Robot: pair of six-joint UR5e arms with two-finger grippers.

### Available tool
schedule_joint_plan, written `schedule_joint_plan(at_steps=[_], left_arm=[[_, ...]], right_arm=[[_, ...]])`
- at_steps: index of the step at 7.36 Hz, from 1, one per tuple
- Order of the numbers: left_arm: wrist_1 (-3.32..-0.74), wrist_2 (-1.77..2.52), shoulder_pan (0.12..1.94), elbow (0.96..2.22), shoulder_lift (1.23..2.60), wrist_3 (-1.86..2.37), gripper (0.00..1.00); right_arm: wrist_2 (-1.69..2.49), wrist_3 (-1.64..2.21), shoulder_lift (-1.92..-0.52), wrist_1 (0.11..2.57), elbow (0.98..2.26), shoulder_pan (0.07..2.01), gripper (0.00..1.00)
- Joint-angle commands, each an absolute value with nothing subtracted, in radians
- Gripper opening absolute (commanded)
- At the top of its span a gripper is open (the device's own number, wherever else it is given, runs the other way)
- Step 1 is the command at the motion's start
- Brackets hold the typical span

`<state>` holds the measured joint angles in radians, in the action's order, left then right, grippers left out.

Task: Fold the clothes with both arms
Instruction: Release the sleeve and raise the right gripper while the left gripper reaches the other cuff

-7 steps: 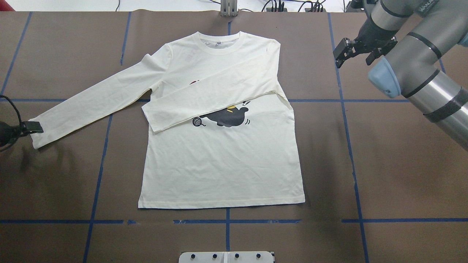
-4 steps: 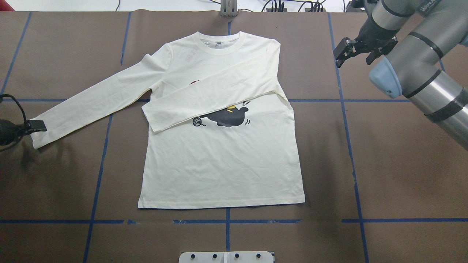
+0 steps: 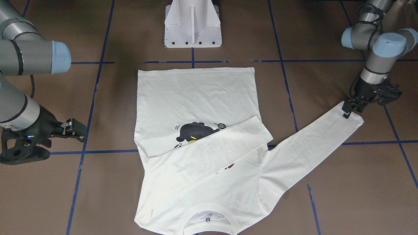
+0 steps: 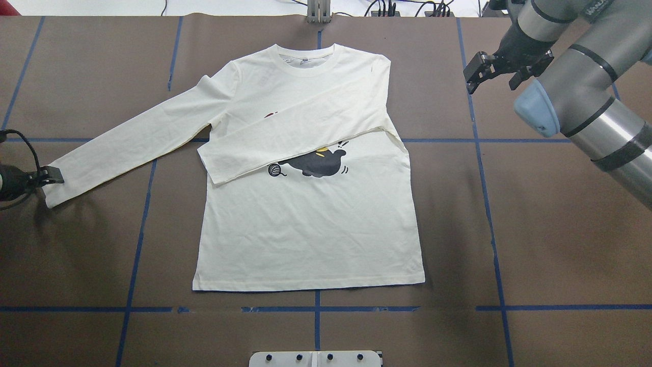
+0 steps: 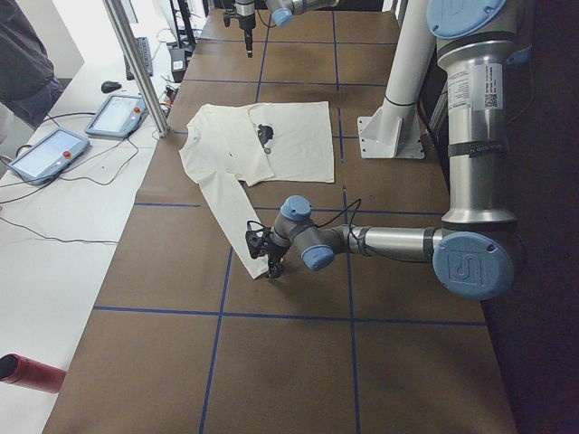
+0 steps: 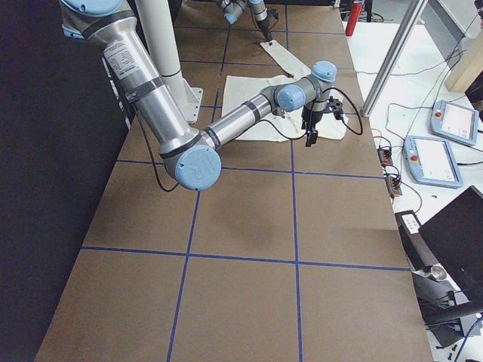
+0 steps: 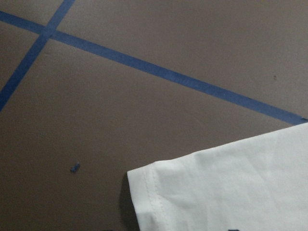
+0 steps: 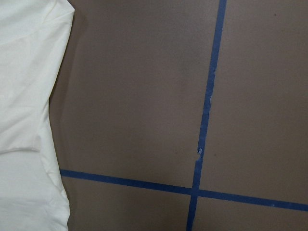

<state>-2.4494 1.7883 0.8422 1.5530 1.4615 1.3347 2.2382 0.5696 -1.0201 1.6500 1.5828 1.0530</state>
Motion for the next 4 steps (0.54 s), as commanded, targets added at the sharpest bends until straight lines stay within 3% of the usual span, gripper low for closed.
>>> schedule_joint_plan(at_steps=[1,4], left_arm=[[-2.447,1.787,0.842,1.557,1.46,1.339,0.36],[-2.445,1.79,0.841,1.568,1.465,1.341,0.0]], right_arm=[[2.237,0.572,-1.02,1.651,1.585,1.051,1.0],[2.235,0.571,-1.023,1.649,1.582,1.049,1.0]])
